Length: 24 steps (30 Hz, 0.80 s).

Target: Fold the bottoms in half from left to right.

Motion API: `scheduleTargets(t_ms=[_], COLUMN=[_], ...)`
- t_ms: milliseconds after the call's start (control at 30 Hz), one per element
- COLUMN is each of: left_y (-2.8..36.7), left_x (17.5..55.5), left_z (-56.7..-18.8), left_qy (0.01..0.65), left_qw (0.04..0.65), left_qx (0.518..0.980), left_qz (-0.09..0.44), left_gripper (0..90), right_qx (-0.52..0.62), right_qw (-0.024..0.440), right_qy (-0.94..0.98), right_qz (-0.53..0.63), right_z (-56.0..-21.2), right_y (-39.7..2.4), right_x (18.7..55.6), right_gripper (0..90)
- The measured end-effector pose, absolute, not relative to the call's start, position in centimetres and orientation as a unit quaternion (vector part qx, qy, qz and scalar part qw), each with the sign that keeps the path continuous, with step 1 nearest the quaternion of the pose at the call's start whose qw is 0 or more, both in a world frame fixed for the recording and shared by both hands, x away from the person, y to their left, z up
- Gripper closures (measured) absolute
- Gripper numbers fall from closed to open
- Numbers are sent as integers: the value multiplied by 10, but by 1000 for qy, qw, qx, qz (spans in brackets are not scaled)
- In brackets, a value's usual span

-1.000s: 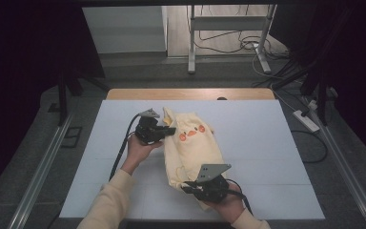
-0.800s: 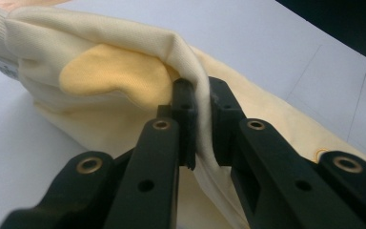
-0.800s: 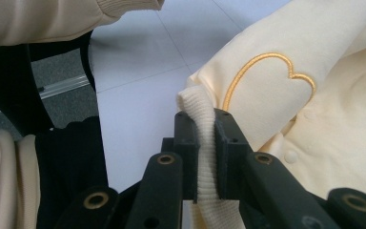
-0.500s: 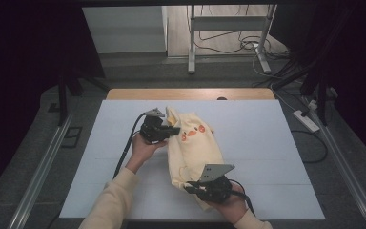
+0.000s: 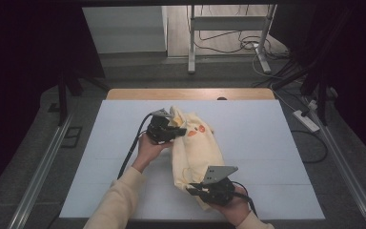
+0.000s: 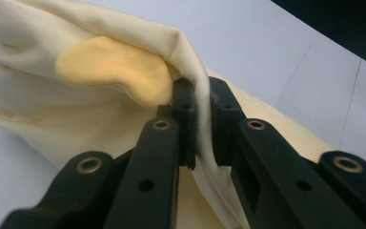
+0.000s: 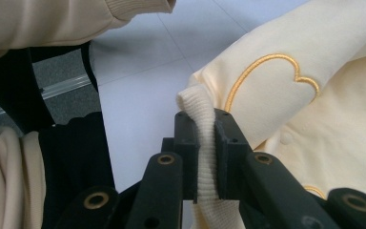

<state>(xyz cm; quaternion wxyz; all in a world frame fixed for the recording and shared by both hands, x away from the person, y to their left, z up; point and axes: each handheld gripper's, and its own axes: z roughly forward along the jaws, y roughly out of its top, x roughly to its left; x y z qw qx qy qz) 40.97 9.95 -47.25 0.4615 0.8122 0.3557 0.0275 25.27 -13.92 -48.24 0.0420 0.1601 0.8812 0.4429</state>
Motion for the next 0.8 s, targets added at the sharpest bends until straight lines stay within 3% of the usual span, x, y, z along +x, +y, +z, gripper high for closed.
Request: scheduleTargets(t_ms=[800], left_y=[61], left_x=[425], left_z=[-489], left_qy=[351], left_qw=[436], left_qx=[828], left_qz=[1], left_gripper=[829], right_qx=[186], right_qw=[46], right_qy=[874], right_qz=[447], right_z=[-485], right_y=[-164], right_x=[249], right_gripper=[813])
